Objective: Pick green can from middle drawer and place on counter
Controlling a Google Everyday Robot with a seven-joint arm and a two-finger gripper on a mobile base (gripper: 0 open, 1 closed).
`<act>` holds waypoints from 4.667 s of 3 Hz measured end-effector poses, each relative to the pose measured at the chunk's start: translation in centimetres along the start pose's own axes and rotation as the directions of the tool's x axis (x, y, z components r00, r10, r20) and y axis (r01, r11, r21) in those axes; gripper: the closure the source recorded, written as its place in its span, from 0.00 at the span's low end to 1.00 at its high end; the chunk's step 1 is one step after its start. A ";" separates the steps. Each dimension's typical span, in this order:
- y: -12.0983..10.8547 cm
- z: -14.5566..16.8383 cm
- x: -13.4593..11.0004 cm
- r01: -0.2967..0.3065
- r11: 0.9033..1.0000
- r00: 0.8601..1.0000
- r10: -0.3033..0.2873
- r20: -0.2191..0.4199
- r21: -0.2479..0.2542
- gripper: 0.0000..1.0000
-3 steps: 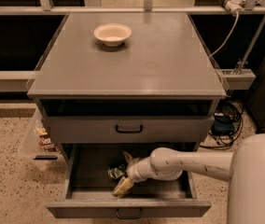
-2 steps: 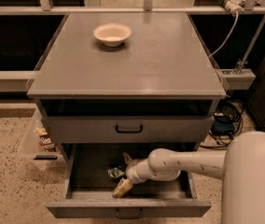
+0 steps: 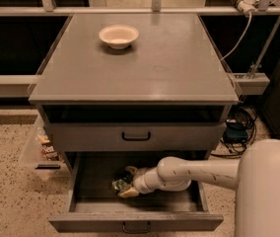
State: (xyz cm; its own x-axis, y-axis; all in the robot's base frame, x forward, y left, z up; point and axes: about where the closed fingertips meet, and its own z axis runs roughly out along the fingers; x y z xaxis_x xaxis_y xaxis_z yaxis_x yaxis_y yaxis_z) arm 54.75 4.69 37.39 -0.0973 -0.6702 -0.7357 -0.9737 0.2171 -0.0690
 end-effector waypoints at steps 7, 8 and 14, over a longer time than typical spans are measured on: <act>-0.1 -17.2 -1.2 -0.131 0.988 0.987 0.123 0.102 0.081 1.00; -0.4 -22.0 -2.0 -0.132 0.984 0.987 0.119 0.111 0.122 1.00; 2.6 -37.5 -16.3 0.135 0.978 0.989 -0.123 -0.082 0.159 1.00</act>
Offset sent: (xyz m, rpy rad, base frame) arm 0.0000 0.0000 0.0000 0.0000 0.0000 0.0000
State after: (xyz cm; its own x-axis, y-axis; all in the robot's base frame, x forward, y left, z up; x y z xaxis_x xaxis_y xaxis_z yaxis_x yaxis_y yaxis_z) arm 46.07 -10.42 74.50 0.0065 -0.7481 -0.6636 -0.9327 0.2347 -0.2737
